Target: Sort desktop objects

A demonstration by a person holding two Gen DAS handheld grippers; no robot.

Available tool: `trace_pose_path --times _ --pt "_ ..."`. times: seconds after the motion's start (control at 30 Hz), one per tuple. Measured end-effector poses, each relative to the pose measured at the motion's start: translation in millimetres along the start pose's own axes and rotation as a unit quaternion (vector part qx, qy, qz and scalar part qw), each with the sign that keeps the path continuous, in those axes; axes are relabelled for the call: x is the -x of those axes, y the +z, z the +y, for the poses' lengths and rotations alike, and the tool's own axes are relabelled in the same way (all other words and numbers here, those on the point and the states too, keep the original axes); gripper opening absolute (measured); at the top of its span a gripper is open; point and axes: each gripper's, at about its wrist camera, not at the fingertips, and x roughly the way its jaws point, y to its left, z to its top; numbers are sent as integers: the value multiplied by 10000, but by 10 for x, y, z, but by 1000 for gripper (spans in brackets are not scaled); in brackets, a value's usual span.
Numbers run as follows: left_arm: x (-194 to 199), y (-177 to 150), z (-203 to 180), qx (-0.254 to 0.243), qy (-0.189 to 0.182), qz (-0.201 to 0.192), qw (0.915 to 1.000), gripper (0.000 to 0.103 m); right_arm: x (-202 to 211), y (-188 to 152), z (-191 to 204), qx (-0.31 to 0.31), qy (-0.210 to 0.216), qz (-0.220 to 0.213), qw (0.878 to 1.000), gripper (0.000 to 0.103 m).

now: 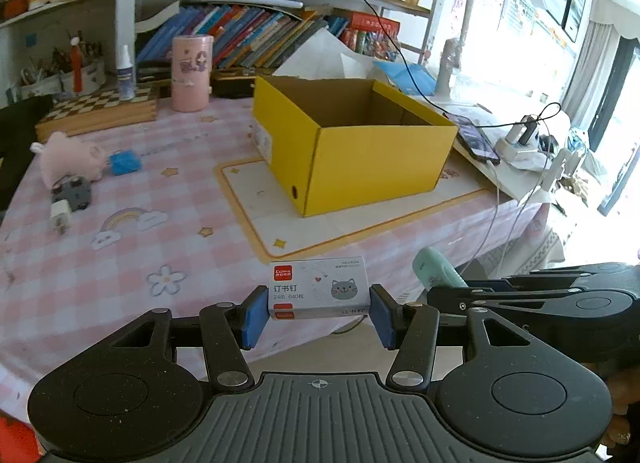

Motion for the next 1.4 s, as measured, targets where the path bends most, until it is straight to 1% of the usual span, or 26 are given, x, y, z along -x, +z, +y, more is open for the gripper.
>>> trace_pose_path --times 0.27,0.33,0.5,0.63,0.73,0.9,1.0,1.1,1.27,1.37,1.4 --pt "-382 289 -298 -231 -94 25 9997 53 -159 225 -429 -171 -84 56 9998 17" --pt "-463 397 -382 -281 -133 -53 9995 53 -176 298 -553 -206 -137 -14 9997 17" --pt "-636 711 -588 -368 -167 -393 9984 53 -183 544 -881 -169 -279 -290 9990 17" --pt "-790 975 -677 -368 -4 -621 9974 53 -167 822 -1085 8 -268 -596 9979 17" --pt "-893 1178 -699 -341 187 -792 9961 53 -169 1084 -1198 118 -155 -822 9964 17" --pt "-1137 1475 -725 -378 489 -908 9940 53 -234 1492 -1362 391 45 -1158 9925 17" --pt "-1355 1597 -707 -301 646 -795 9943 53 -334 1707 -1437 588 119 -1275 9900 17" --pt "-1585 1643 -672 -143 766 -563 9954 53 -451 1892 -1488 783 241 -1270 9885 17" --pt "-1869 1630 -651 8 922 -70 9957 53 -711 2117 -1536 1126 491 -1087 9865 17" --pt "-1980 1626 -628 175 907 253 9954 53 -901 2226 -1516 1356 622 -916 9845 17" --pt "-1997 1619 -628 214 913 307 9951 53 -966 2259 -1506 1416 671 -826 9842 17"
